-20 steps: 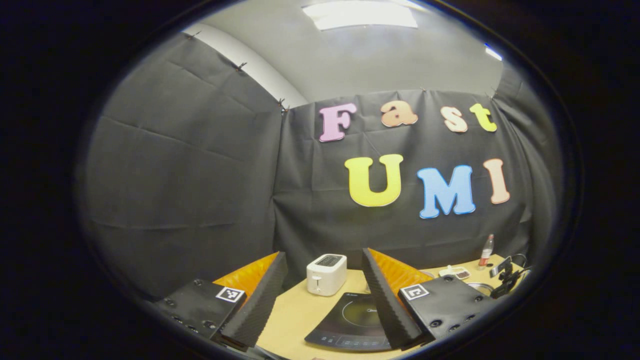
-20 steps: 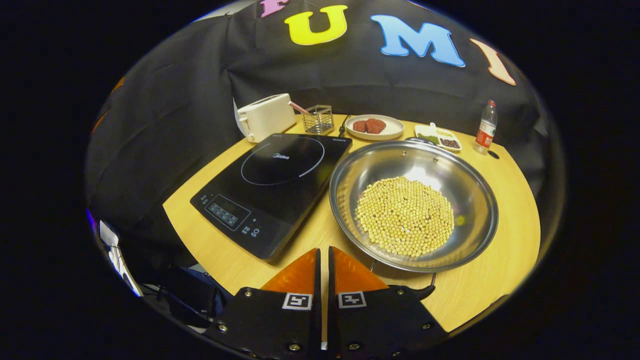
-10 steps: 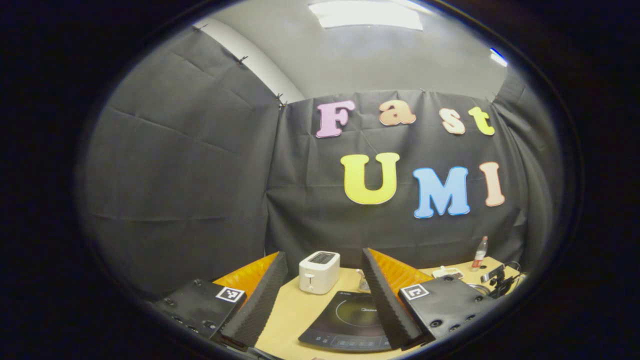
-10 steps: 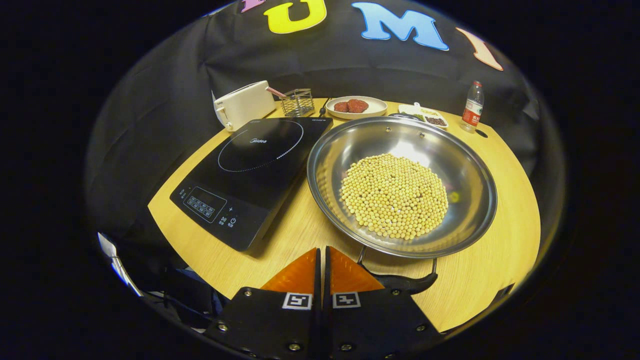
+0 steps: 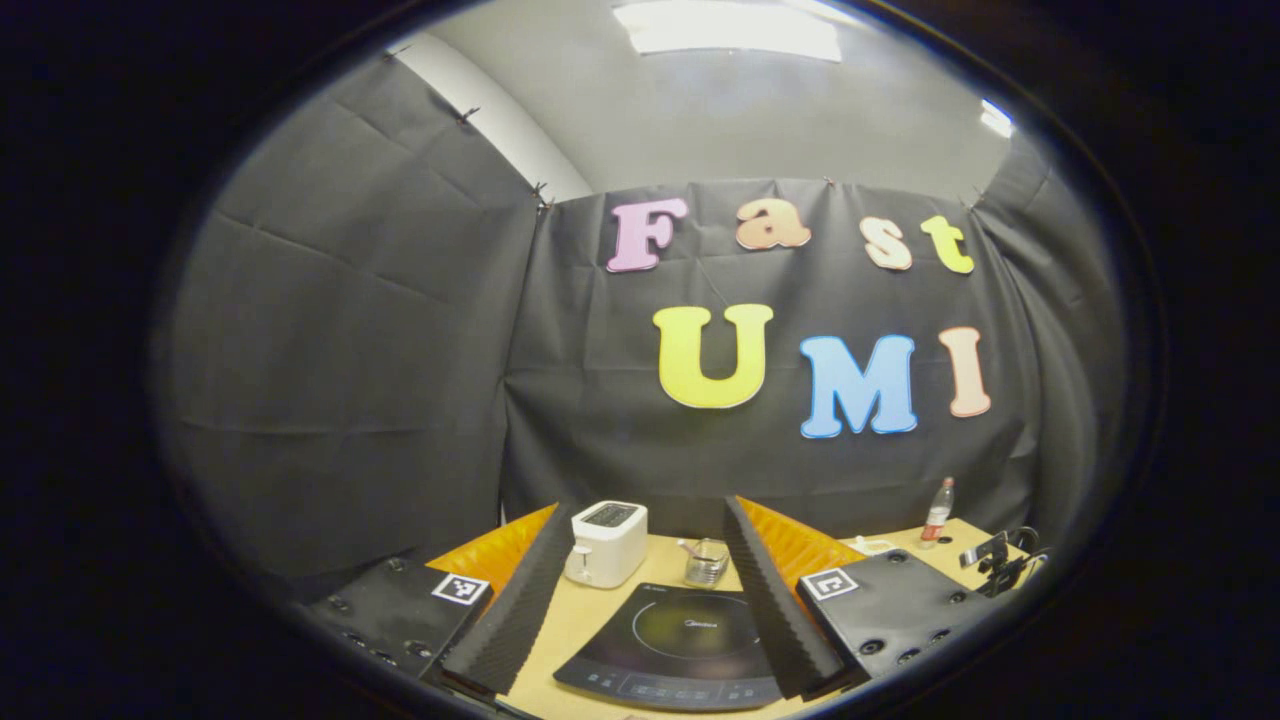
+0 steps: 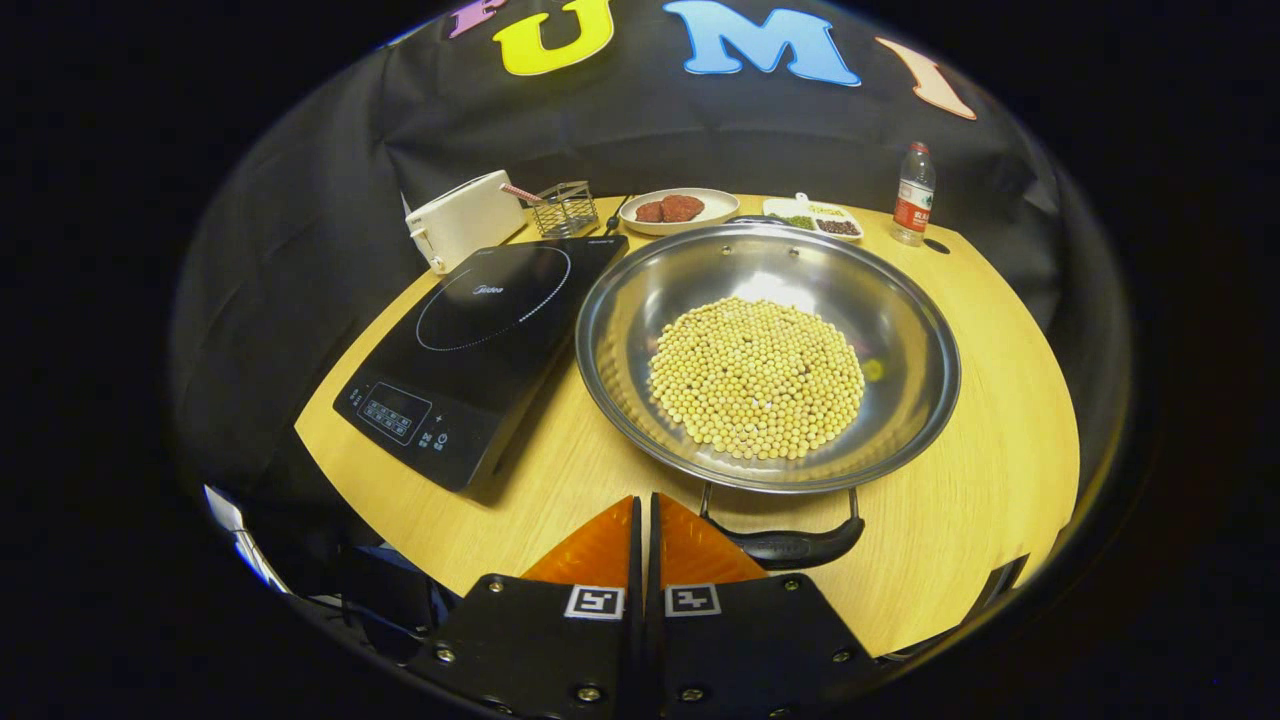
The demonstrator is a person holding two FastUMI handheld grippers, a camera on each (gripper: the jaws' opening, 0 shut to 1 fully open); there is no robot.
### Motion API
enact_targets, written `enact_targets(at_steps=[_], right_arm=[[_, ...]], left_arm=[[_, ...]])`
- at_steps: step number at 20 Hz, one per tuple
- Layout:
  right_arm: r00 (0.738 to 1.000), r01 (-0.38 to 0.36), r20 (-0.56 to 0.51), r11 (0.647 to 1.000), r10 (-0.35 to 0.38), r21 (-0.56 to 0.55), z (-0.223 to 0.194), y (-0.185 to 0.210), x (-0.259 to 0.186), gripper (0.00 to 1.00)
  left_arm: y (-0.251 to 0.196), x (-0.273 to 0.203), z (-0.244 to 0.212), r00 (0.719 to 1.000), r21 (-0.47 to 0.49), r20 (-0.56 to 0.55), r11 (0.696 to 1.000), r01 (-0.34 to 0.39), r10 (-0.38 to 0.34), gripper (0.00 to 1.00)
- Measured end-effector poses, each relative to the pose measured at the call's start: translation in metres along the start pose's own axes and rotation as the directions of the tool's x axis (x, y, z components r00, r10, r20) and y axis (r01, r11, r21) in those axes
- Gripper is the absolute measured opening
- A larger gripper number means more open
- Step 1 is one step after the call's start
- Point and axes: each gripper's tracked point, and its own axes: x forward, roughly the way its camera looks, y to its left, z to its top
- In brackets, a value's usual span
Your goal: First push the handle of the pot to place it horizontally, then grasp the pot with both hands and set it on the induction cooktop.
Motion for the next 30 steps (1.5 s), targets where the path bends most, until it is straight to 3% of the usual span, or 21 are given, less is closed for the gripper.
enact_targets(at_steps=[6, 8, 9, 21, 22, 30], right_arm=[[1.0, 0.019, -0.006, 1.0, -0.019, 0.002, -0.002, -0.03, -0.005, 0.01], [1.0, 0.024, -0.012, 1.0, -0.024, -0.004, -0.002, -0.037, -0.006, 0.01], [1.0, 0.026, -0.014, 1.0, -0.026, -0.006, -0.002, -0.041, -0.006, 0.01], [0.998, 0.043, -0.05, 0.999, -0.044, -0.022, 0.001, -0.079, -0.004, 0.01], [0.998, 0.043, -0.049, 0.999, -0.044, -0.029, 0.001, -0.082, -0.005, 0.01], [0.996, 0.068, -0.061, 0.996, -0.072, -0.065, 0.005, -0.12, -0.007, 0.01]], left_arm=[[-0.047, 0.01, -0.004, 0.999, 0.02, -0.017, 0.999, 0.03, -0.03, 1.0], [-0.06, 0.014, -0.004, 0.999, 0.022, -0.017, 0.999, 0.036, -0.036, 0.94], [-0.064, 0.016, -0.004, 0.999, 0.021, -0.016, 0.999, 0.036, -0.035, 1.0], [-0.106, 0.029, -0.012, 0.999, -0.01, -0.037, 1.0, 0.026, -0.026, 0.95], [-0.11, 0.029, -0.014, 0.999, -0.013, -0.039, 1.0, 0.027, -0.027, 1.0], [-0.144, 0.037, -0.014, 0.999, -0.011, -0.037, 1.0, 0.029, -0.029, 0.98]])
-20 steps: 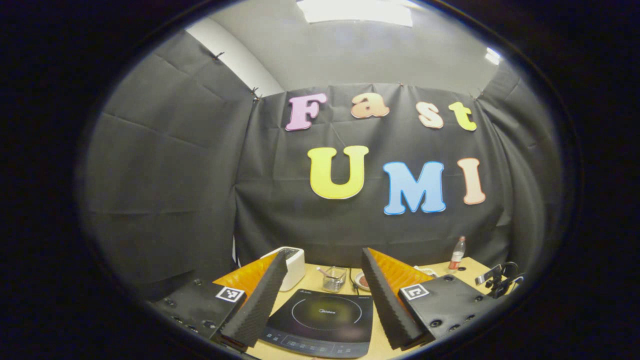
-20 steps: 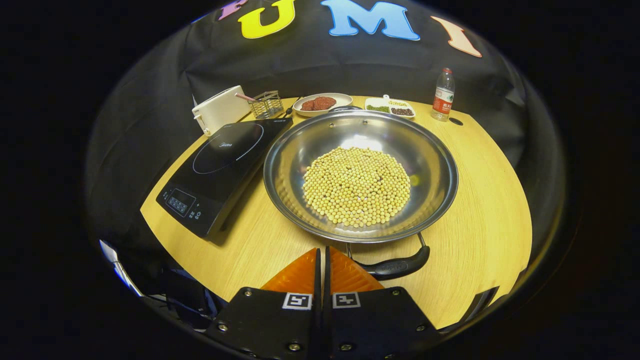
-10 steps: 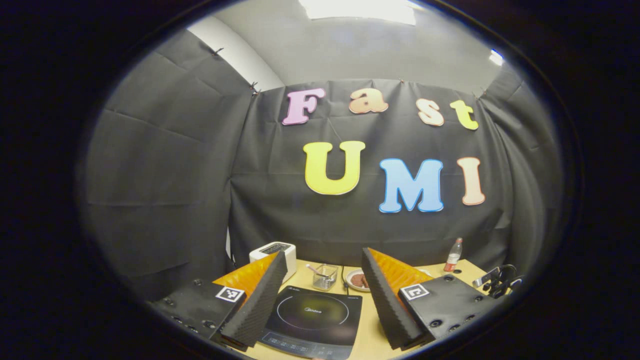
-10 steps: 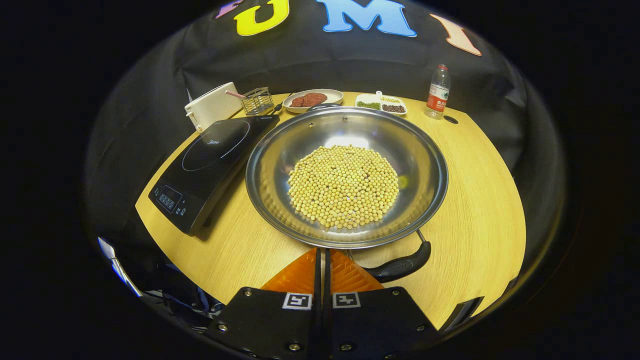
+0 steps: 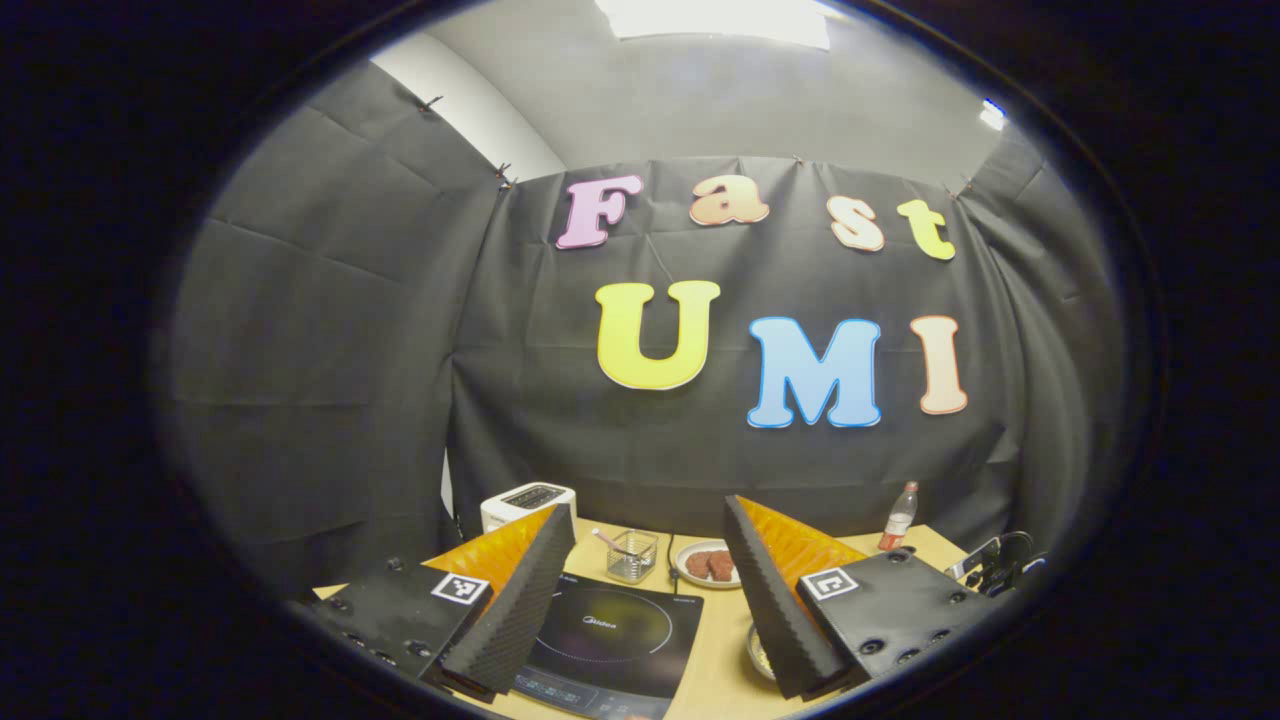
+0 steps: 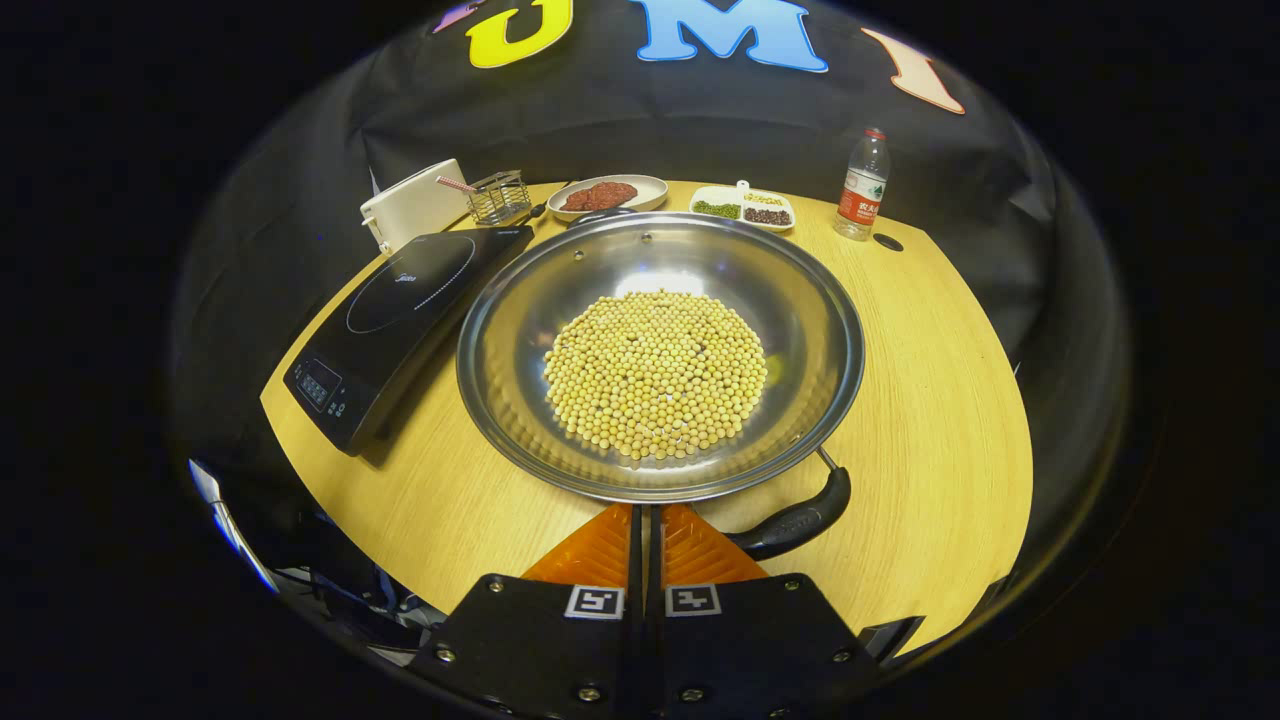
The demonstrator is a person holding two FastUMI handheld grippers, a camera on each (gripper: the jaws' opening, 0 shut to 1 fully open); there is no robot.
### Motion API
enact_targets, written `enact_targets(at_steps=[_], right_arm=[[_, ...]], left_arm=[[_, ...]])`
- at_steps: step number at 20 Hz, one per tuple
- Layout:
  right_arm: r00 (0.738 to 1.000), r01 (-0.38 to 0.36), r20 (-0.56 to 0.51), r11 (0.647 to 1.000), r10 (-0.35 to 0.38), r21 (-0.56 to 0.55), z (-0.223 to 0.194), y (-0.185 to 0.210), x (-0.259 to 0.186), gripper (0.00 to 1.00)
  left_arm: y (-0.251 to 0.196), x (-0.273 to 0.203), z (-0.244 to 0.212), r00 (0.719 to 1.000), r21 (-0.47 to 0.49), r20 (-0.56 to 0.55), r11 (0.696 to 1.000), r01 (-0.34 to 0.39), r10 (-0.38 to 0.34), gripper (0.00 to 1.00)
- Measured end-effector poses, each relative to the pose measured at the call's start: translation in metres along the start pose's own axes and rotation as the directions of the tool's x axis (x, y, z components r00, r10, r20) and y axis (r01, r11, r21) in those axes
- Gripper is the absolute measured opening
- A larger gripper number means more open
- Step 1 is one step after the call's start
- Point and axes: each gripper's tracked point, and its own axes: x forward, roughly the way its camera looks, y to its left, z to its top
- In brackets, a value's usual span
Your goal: First push the handle of the pot to place it horizontally, then grasp the pot with both hands and set it on the induction cooktop.
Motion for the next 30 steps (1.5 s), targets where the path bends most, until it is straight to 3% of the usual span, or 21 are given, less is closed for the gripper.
enact_targets(at_steps=[8, 11, 12, 15, 25, 30], right_arm=[[1.0, 0.026, -0.002, 1.0, -0.026, -0.018, 0.008, -0.048, 0.006, 0.01], [1.0, 0.027, 0.004, 1.0, -0.027, -0.005, 0.012, -0.064, 0.012, 0.01], [1.0, 0.028, 0.006, 1.0, -0.028, 0.001, 0.013, -0.07, 0.013, 0.01], [0.999, 0.029, 0.013, 0.999, -0.029, 0.025, 0.02, -0.088, 0.019, 0.01], [0.996, 0.048, 0.066, 0.997, -0.052, 0.06, 0.046, -0.143, 0.035, 0.01], [0.991, 0.06, 0.115, 0.993, -0.072, 0.098, 0.061, -0.159, 0.037, 0.01]], left_arm=[[-0.036, 0.001, -0.007, 1.0, 0.022, -0.011, 1.0, -0.013, 0.013, 1.0], [-0.047, 0.0, -0.014, 0.999, 0.032, -0.027, 0.999, -0.021, 0.022, 0.94], [-0.051, 0.0, -0.015, 0.999, 0.037, -0.03, 0.999, -0.024, 0.025, 0.98], [-0.065, -0.003, -0.022, 0.999, 0.057, -0.041, 0.998, -0.032, 0.034, 0.94], [-0.111, -0.001, -0.051, 0.995, 0.063, -0.082, 0.997, -0.053, 0.058, 1.0], [-0.129, 0.008, -0.069, 0.993, 0.067, -0.104, 0.997, -0.045, 0.051, 0.94]])
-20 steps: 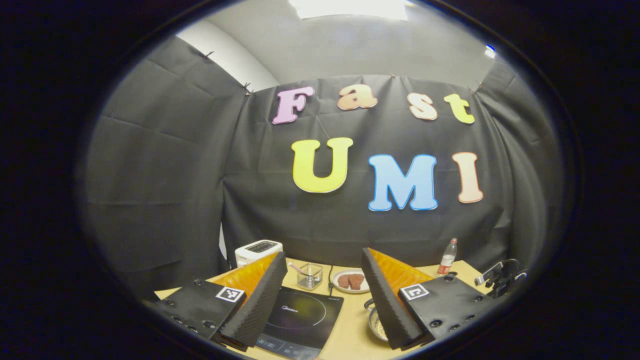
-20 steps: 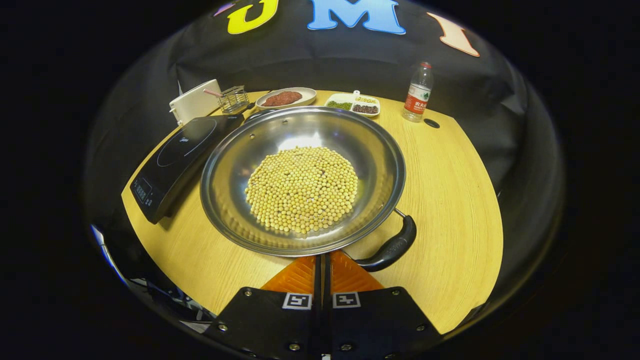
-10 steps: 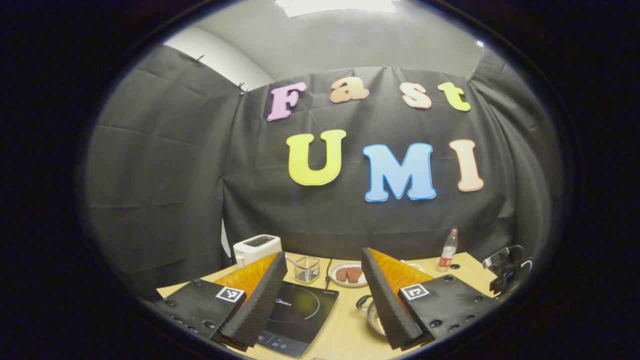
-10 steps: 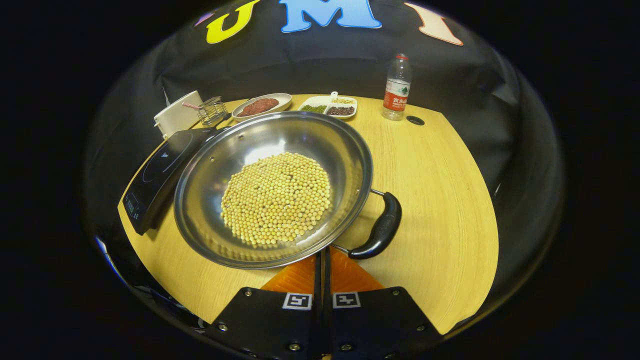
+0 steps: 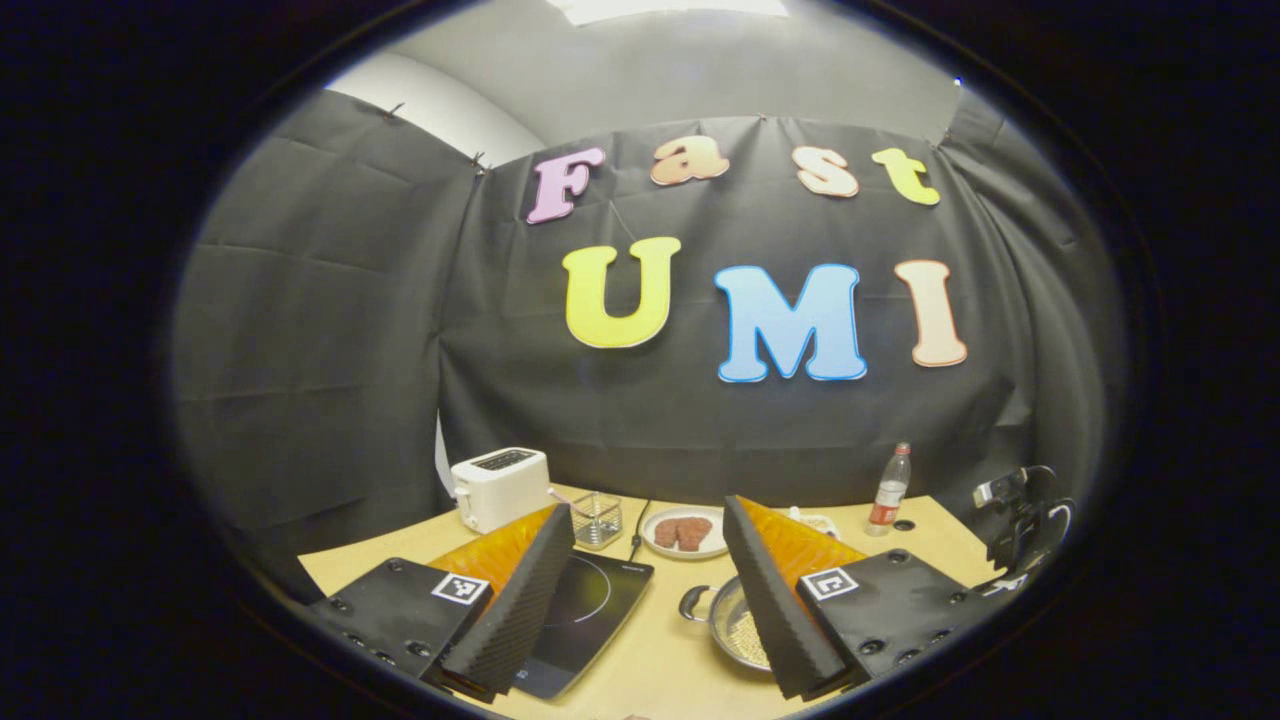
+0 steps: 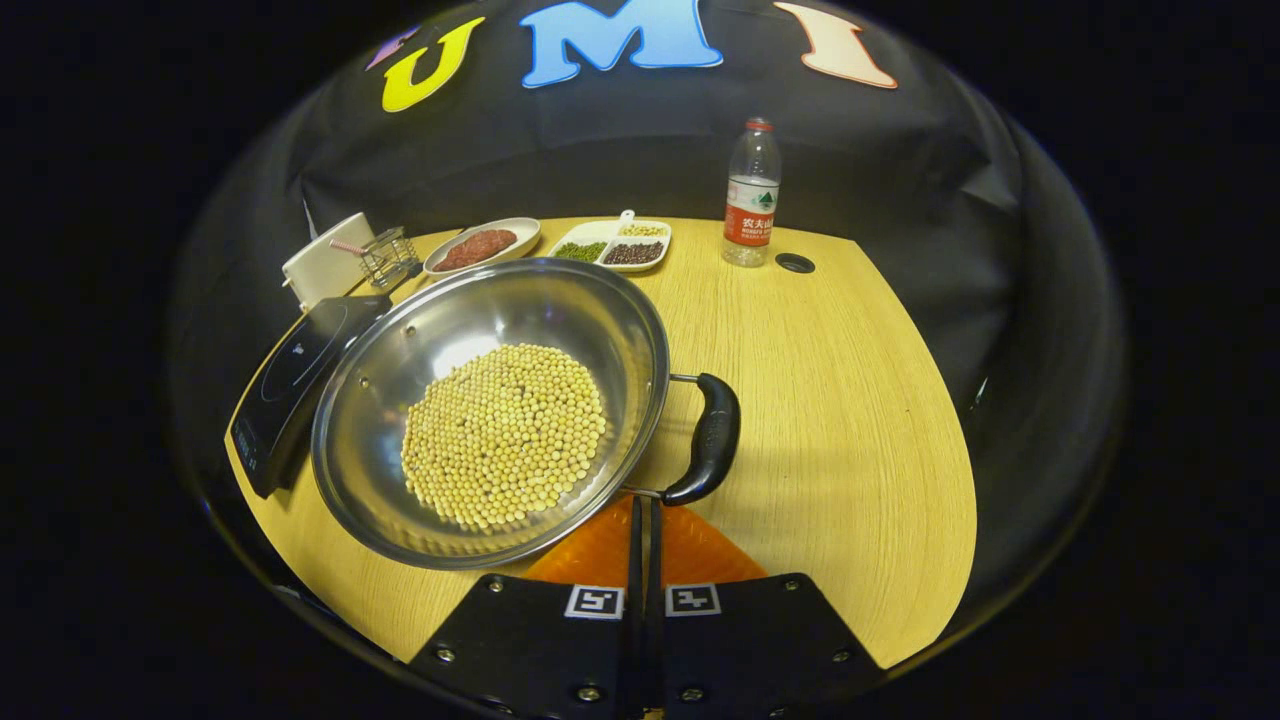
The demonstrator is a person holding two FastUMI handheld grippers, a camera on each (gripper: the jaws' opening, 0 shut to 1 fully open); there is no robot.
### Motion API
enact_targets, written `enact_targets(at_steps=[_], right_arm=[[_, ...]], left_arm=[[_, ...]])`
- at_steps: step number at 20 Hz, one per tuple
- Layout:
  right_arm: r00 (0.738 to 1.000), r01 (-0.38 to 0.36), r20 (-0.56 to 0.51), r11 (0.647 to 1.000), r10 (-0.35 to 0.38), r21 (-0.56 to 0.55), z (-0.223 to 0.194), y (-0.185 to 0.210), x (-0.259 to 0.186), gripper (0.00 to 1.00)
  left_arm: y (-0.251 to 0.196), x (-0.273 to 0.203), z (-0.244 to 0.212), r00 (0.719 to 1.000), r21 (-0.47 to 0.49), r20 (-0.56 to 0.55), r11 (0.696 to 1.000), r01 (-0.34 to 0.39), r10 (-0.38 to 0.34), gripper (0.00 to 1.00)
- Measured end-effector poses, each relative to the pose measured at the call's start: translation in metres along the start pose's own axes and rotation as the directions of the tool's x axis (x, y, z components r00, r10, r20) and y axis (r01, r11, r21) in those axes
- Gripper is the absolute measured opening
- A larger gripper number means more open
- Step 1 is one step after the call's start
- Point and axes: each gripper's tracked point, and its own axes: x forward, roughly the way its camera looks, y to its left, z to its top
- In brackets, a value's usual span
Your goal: First push the handle of the pot to place it horizontally, then grasp the pot with both hands and set it on the induction cooktop.
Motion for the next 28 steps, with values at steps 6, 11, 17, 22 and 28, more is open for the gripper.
enact_targets(at_steps=[6, 11, 17, 22, 28], right_arm=[[0.988, 0.011, 0.155, 0.996, -0.025, 0.087, 0.031, -0.007, -0.02, 0.02], [0.967, -0.008, 0.254, 0.986, -0.034, 0.165, 0.056, -0.004, -0.03, 1.0], [0.955, 0.044, 0.28, 0.978, -0.101, 0.202, 0.071, -0.003, -0.019, 1.0], [0.959, 0.096, 0.243, 0.975, -0.144, 0.199, 0.071, -0.003, 0.001, 1.0], [0.96, 0.151, 0.201, 0.965, -0.195, 0.215, 0.067, -0.011, 0.021, 1.0]], left_arm=[[-0.025, 0.039, -0.032, 0.996, 0.025, -0.044, 0.997, 0.073, -0.072, 0.94], [-0.044, 0.081, -0.07, 0.983, 0.027, -0.101, 0.988, 0.154, -0.151, 0.94], [-0.068, 0.129, -0.143, 0.942, 0.02, -0.233, 0.967, 0.253, -0.241, 0.98], [-0.067, 0.164, -0.199, 0.902, 0.013, -0.345, 0.96, 0.279, -0.258, 0.98], [-0.067, 0.176, -0.257, 0.836, -0.016, -0.479, 0.955, 0.297, -0.268, 0.98]])
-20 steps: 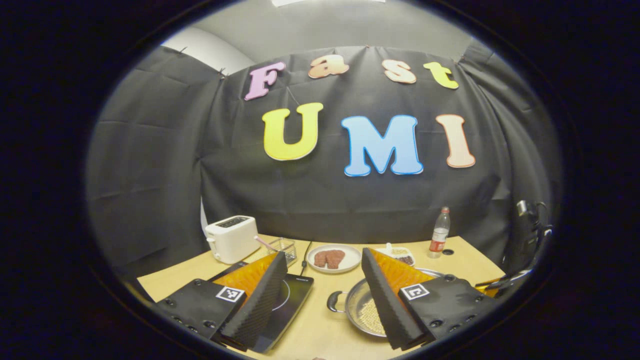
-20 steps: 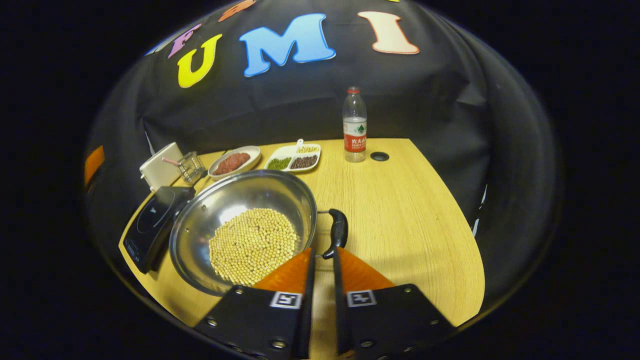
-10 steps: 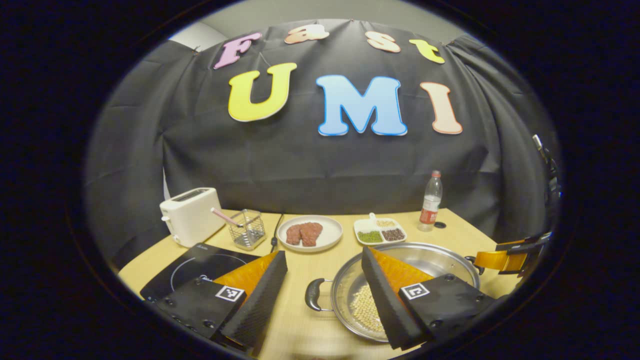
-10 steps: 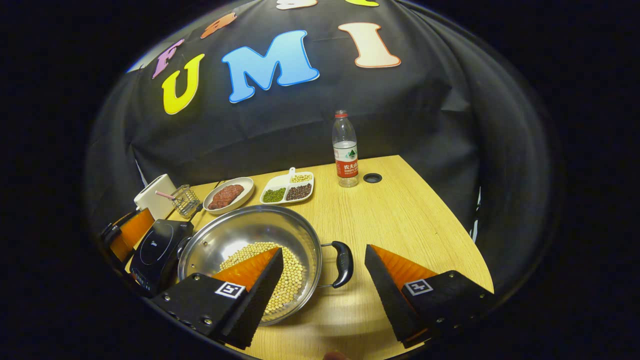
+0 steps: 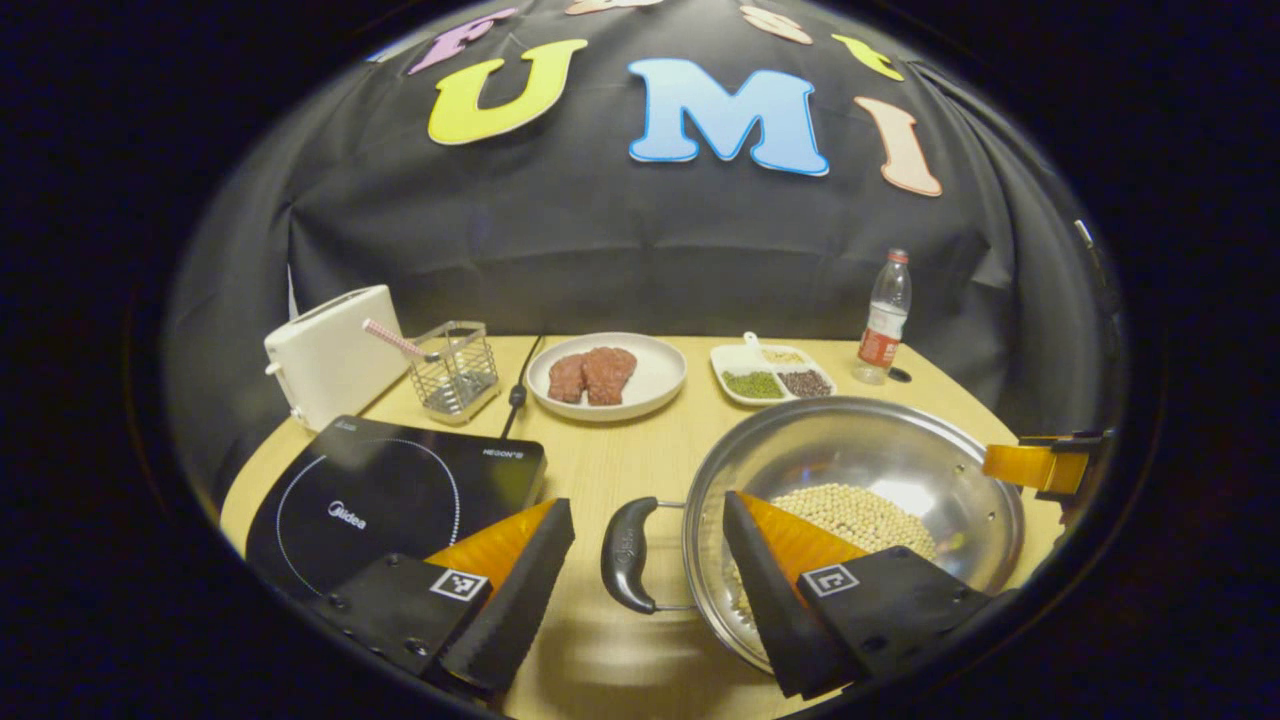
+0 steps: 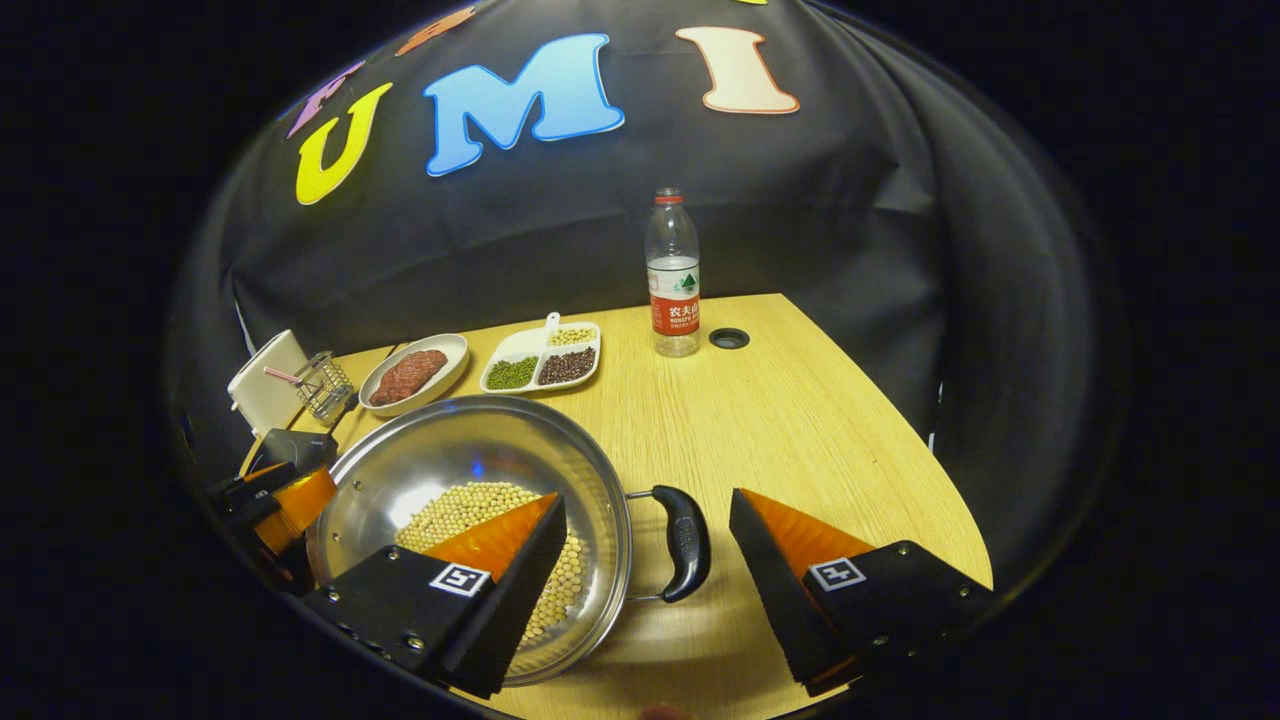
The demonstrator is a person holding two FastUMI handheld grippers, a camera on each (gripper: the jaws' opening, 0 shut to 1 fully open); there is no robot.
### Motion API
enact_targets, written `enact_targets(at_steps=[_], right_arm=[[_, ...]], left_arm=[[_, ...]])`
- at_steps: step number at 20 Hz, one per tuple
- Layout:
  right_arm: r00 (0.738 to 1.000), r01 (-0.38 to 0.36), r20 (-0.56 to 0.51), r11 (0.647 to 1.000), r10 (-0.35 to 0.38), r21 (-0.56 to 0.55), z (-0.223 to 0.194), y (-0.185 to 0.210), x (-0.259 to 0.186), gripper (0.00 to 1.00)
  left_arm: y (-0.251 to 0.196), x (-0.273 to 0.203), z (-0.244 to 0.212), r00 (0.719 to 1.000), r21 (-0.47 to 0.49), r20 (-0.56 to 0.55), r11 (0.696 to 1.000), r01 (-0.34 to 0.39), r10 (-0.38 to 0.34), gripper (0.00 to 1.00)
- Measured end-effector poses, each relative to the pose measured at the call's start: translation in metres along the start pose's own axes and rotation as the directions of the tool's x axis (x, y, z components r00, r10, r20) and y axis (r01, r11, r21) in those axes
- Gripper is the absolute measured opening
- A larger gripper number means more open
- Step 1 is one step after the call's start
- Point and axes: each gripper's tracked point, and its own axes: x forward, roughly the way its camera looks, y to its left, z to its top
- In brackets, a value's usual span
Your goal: First push the handle of the pot to place it horizontally, then grasp the pot with both hands and set it on the induction cooktop.
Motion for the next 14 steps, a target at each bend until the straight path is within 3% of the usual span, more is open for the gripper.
enact_targets(at_steps=[1, 5, 8, 9, 10, 12, 13, 14], right_arm=[[1.0, 0.007, -0.005, 1.0, -0.007, -0.004, -0.001, -0.001, 0.002, 1.0], [0.999, 0.023, -0.046, 1.0, -0.024, -0.018, -0.012, -0.006, 0.007, 1.0], [0.997, 0.031, -0.076, 0.999, -0.033, -0.027, -0.019, -0.007, 0.011, 0.98], [0.996, 0.035, -0.079, 0.999, -0.037, -0.031, -0.021, -0.009, 0.014, 0.88], [0.996, 0.03, -0.082, 0.999, -0.032, -0.03, -0.022, -0.008, 0.014, 0.83], [0.997, 0.02, -0.08, 0.999, -0.022, -0.029, -0.022, -0.004, 0.013, 0.72], [0.997, 0.02, -0.077, 0.999, -0.023, -0.039, -0.023, -0.004, 0.014, 0.62], [0.997, 0.016, -0.078, 0.999, -0.02, -0.045, -0.022, -0.004, 0.013, 0.61]], left_arm=[[0.001, 0.003, -0.006, 1.0, 0.0, -0.018, 1.0, 0.001, -0.001, 0.95], [0.001, 0.013, -0.022, 0.997, -0.002, -0.071, 1.0, 0.006, -0.006, 1.0], [0.0, 0.016, -0.023, 0.997, -0.009, -0.077, 1.0, 0.01, -0.011, 0.87], [-0.002, 0.016, -0.024, 0.997, -0.01, -0.078, 1.0, 0.015, -0.016, 0.89], [-0.005, 0.016, -0.024, 0.997, -0.01, -0.078, 1.0, 0.02, -0.02, 0.82], [-0.006, 0.017, -0.022, 0.997, -0.002, -0.08, 1.0, 0.014, -0.014, 0.78], [-0.005, 0.017, -0.023, 0.997, -0.001, -0.081, 1.0, 0.01, -0.01, 0.78], [-0.006, 0.018, -0.022, 0.997, -0.002, -0.079, 1.0, 0.008, -0.008, 0.74]])
